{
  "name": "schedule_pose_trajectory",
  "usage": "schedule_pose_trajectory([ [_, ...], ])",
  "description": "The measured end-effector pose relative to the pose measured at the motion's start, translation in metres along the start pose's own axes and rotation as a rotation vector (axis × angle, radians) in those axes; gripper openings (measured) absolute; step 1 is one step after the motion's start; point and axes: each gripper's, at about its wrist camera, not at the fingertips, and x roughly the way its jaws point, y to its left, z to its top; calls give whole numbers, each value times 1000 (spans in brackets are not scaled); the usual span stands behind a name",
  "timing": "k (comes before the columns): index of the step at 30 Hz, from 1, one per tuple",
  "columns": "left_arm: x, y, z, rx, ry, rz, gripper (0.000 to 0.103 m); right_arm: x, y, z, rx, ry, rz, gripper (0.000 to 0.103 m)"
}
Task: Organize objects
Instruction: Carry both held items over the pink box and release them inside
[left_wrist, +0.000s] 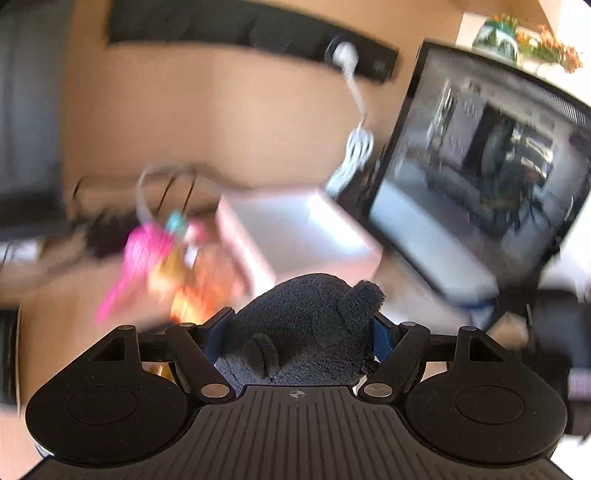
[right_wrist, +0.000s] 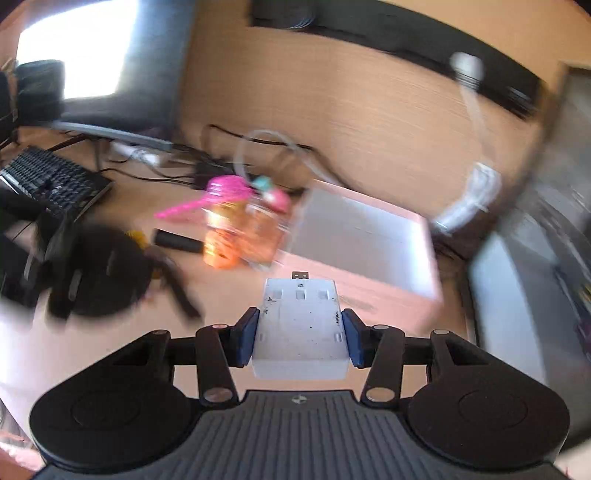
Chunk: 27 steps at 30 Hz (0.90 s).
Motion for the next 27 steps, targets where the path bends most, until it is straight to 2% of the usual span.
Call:
schedule_pose_trajectory([
  [4,36,-32,54,67,-113,36,80,-12,-34,-14,52,-11,-18,47],
  [7,74,-43,86,58,-140,77,82,-15,-52,-16,63,-24,-8,47],
  [10,113,-43,101,39,-153,101,84,-14,-66,-18,83,-42,5,47],
  [12,139,-41,102,40,-130,125,83,-8,-76,-22,113,-41,11,47],
  [14,151,-39,103,41,-153,134,82,0,-84,-22,148,-31,16,47],
  [18,157,-32,116,25,-196,149,82,18,-94,-22,178,-10,32,47],
  [21,153,-17,115,-42,-217,155,82,27,-97,-17,182,-10,51,47],
  [24,143,-7,101,-72,-187,187,81,33,-97,-11,183,-20,70,47],
  [27,124,1,69,-64,-149,206,81,42,-100,3,185,-42,72,47],
])
